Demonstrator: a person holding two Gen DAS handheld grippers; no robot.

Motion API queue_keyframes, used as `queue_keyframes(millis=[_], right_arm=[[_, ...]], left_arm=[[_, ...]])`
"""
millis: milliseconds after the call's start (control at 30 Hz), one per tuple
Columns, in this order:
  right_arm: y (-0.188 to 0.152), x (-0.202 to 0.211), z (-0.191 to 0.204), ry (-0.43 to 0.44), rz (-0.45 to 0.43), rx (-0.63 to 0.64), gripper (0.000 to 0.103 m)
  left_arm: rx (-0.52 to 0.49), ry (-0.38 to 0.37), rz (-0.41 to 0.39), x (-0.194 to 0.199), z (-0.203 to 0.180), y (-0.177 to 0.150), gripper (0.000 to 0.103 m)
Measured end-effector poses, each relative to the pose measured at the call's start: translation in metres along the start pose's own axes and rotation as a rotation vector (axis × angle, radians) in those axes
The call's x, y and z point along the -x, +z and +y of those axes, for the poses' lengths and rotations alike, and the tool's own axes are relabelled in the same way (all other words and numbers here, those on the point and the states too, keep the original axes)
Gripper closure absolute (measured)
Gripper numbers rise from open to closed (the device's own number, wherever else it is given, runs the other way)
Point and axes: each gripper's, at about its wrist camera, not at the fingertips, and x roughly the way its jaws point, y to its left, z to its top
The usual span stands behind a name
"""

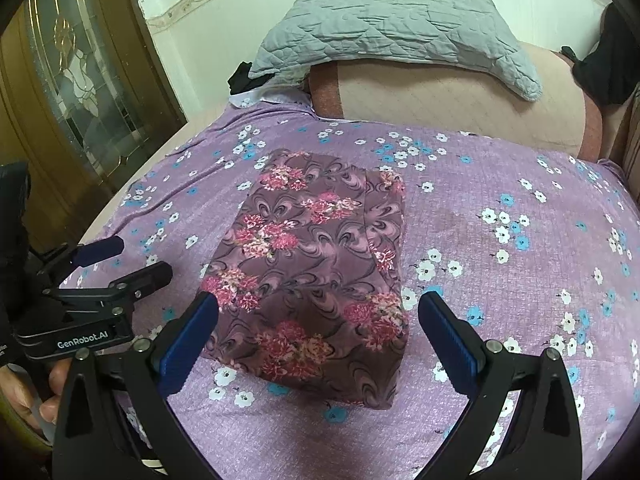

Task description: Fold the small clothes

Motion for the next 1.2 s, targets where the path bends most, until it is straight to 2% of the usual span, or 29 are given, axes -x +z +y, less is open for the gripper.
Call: queue_keyframes(millis=[1200], right_arm=[[-0.001, -0.015, -0.003, 0.014, 0.02, -0.033, 0.003]], left_arm=[[-0.009, 0.001, 0.017, -0.011, -0.005, 0.001, 0.017]])
